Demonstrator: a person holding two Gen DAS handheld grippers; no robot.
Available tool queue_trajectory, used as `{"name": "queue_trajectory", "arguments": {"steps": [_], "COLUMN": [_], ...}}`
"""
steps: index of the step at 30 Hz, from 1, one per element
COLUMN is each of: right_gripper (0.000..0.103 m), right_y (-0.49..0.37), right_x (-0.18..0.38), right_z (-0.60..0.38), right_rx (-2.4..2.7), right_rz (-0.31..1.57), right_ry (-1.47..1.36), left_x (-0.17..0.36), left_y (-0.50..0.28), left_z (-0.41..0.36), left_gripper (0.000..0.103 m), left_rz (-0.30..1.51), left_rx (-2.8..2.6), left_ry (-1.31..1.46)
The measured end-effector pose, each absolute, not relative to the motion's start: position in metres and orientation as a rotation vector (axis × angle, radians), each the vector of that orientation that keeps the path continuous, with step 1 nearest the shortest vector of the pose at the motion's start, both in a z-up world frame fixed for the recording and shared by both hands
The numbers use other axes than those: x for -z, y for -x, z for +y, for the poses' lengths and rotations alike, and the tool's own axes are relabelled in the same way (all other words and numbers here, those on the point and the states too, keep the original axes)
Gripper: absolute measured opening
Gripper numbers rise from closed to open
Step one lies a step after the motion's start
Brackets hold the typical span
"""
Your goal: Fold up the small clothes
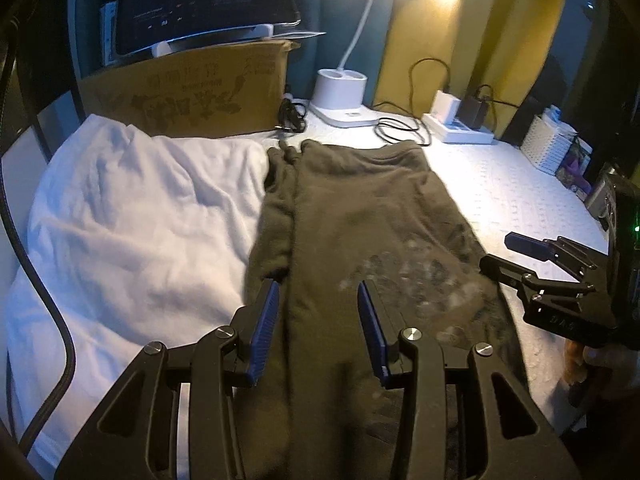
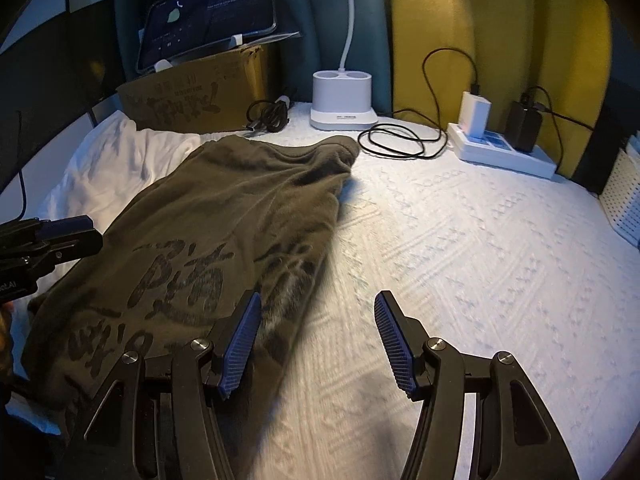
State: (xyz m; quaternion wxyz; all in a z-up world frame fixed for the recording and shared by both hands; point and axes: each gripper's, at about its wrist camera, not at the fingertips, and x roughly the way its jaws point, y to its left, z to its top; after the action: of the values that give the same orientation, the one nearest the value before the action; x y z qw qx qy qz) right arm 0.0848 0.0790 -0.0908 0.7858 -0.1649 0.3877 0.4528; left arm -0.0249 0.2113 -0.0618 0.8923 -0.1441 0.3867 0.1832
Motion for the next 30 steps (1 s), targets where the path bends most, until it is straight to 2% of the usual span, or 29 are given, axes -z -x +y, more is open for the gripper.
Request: {"name": "queue_trajectory", "arguments": {"steps": [3,4,5,7,19,25,30], "right_gripper": [0.061,0.061,0.061,0.061,0.061,0.061,0.061], "right_y": [-0.082,-0.081,-0.080,-0.080,-0.070,-0.066,-0.063], "right_x": [0.087,0.086,0.086,0.084,0.063,0.047,0.033], "right_z": [0.064,0.058,0.053,0.040,-0.041,-0.083,-0.117], "right_rx": [-0.960,-0.954,-0.948,-0.933,-0.853,-0.798,-0.748], "right_rz": [0.830,0.829,0.829,0.826,0.769,0.726,0.693], "right_ry": [0.353,0.353,0.350,0.343,0.298,0.279,0.256], "left_x": [0.056,0.055,0.054,0.051,0.032,0.021,0.010], "left_y": [0.028,0.028,0.029,0.032,0.040,0.042,0.040], "left_z": [0.197,0.193,0.189,0.181,0.124,0.096,0.074], "left_gripper": [0.041,0.045,0.059,0.072,0.073,0.083,0.084], "left_rz": [0.794,0.794,0.791,0.777,0.718,0.678,0.655], "left_rx": [-0.374,-0.374,-0.375,-0.376,-0.375,-0.343,-0.323], "left_ry": [0.281,0.278,0.277,0.276,0.208,0.185,0.153]}}
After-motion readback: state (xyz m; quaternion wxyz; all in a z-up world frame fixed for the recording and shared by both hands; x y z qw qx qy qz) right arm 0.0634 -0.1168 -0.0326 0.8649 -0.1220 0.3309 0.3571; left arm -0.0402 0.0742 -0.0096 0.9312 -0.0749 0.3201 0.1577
